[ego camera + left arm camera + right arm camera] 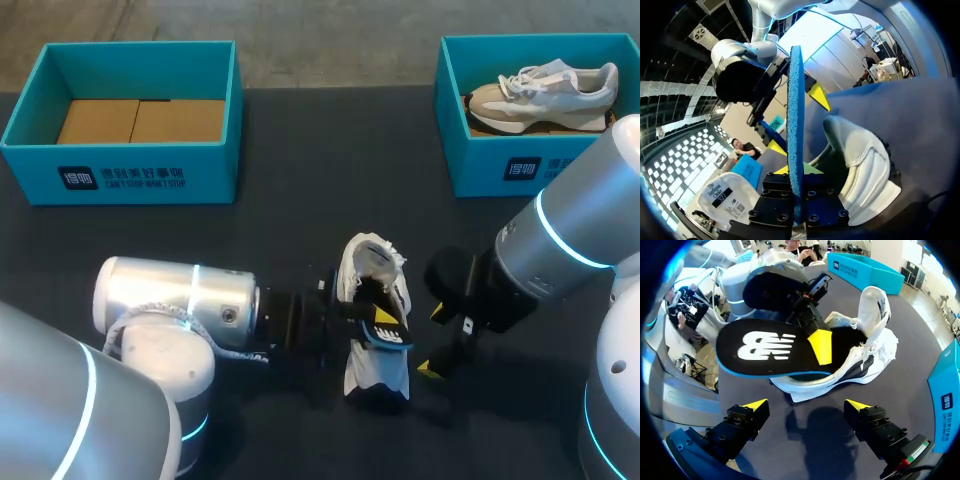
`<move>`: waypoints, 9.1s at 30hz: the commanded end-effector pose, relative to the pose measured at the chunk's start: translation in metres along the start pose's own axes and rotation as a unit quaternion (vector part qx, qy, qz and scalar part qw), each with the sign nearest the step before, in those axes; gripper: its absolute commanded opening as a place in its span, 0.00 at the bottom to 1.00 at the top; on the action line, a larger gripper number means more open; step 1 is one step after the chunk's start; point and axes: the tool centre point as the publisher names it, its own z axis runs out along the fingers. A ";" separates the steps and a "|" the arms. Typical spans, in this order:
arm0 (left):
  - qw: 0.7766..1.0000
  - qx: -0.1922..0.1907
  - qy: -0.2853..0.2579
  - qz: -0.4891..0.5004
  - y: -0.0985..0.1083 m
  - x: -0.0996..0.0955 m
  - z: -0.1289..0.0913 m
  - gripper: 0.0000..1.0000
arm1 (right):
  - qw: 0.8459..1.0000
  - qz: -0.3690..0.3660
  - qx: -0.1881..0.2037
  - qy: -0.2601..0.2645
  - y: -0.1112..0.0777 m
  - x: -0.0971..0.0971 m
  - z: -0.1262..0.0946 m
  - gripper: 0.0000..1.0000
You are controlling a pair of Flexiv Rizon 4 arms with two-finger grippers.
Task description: Take the shoe out of the shoebox, open the shoe tongue, remove and reinsert the insole, then place the shoe into the shoebox
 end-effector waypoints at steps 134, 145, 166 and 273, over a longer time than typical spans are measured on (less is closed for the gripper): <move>0.997 -0.002 -0.015 0.069 -0.015 0.008 -0.006 0.00 | 1.000 0.001 -0.001 -0.001 -0.001 0.001 0.000 1.00; 0.997 -0.024 -0.017 0.064 0.005 0.004 -0.008 0.00 | 1.000 0.001 -0.001 -0.001 -0.001 0.001 0.000 1.00; 0.998 0.004 -0.013 0.065 -0.017 0.002 -0.016 0.00 | 1.000 0.001 -0.001 -0.001 -0.001 0.001 0.000 1.00; 0.847 -0.103 0.521 0.039 -0.056 -0.041 -0.079 0.00 | 0.993 -0.110 0.001 0.039 -0.060 -0.050 -0.087 1.00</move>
